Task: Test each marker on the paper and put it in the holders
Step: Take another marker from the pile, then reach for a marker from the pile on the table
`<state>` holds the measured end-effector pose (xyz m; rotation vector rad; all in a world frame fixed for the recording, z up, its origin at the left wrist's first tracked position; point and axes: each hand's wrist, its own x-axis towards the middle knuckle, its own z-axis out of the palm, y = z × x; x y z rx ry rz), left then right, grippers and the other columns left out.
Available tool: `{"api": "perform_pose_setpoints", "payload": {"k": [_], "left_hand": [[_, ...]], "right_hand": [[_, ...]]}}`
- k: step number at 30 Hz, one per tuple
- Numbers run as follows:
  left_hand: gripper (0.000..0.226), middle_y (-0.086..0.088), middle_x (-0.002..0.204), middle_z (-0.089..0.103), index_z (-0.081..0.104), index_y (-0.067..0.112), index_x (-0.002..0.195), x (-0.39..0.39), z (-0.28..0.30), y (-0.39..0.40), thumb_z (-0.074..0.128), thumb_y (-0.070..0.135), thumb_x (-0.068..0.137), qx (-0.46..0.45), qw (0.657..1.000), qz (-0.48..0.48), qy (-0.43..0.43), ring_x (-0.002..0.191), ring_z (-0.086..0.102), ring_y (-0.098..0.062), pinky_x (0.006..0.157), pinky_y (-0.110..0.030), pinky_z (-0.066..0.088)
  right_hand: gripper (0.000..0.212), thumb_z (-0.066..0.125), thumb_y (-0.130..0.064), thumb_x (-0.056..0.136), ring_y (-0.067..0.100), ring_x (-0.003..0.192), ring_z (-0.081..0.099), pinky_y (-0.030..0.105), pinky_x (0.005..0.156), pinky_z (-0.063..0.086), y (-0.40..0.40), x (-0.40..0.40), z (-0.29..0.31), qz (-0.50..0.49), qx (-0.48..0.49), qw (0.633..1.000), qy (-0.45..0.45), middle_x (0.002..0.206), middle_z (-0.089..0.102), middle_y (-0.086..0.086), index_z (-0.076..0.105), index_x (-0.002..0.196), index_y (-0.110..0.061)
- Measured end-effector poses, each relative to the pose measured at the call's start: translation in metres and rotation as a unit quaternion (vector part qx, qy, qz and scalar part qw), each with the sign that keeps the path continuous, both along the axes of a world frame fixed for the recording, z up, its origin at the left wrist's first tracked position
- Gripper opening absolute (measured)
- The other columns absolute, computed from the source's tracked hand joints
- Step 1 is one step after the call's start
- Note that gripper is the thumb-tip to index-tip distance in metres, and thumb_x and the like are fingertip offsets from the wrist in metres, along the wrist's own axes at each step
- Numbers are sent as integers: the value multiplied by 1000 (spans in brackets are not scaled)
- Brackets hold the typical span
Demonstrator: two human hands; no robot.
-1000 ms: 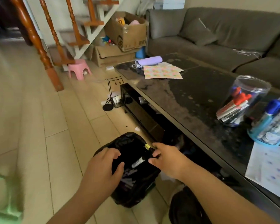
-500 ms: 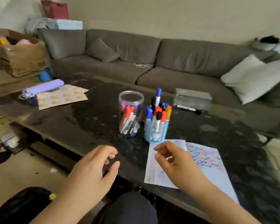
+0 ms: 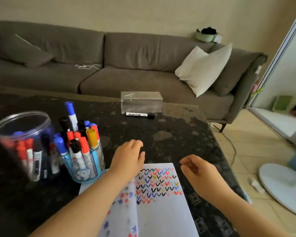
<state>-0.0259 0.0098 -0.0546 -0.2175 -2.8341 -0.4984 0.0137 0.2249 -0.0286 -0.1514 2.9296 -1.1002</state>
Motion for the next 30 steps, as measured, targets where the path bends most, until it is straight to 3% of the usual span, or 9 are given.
{"api": "perform_pose_setpoints", "payload": {"k": [5,10,12,15,18,26,30], "left_hand": [[37,4,134,47,42,22,131,-58,-25,-3,39,36,97,-44,997,43,-38,124,43,-17,104,-34,31],[50,3,153,25,31,22,143,-75,-48,-10,38,40,96,-27,993,83,-73,142,17,-16,117,-39,17],[51,3,153,26,30,23,143,-77,-51,-11,37,42,96,-22,993,93,-76,142,17,-15,117,-39,16],[51,4,152,27,31,24,143,-78,-51,-10,35,43,96,-19,993,94,-73,141,19,-15,117,-39,17],[51,6,151,26,30,27,143,-79,-54,-10,36,45,95,-17,993,99,-65,141,19,-14,117,-38,16],[51,10,149,25,28,31,141,-84,-58,-11,37,48,94,-16,993,104,-56,139,18,-11,115,-36,15],[50,11,147,28,30,31,139,-83,-56,-13,38,48,93,-11,994,102,-38,138,21,-10,114,-35,18]], "right_hand": [[10,52,-24,95,-1,79,58,6,60,44,-13,-58,-31,5,16,1000,-11,89,61,-15,53,99,-33],[15,51,-22,96,2,80,57,10,62,44,-41,-121,-42,29,26,999,10,91,58,-13,56,109,-27],[19,52,-21,95,5,84,56,11,71,42,-53,-151,-49,38,45,997,42,99,56,-9,57,114,-22],[31,53,-21,95,14,107,54,20,91,41,-70,-197,-59,42,68,993,91,118,54,-1,54,125,-16],[39,52,-22,95,21,127,41,30,105,34,-85,-241,-63,30,89,987,129,133,48,3,48,133,-14],[33,37,-19,100,32,122,38,41,101,35,-105,-315,-71,30,197,975,103,132,46,12,48,130,-10],[34,43,-27,99,32,123,37,42,100,34,-106,-318,-72,26,234,967,94,130,46,11,50,131,-17]]}}
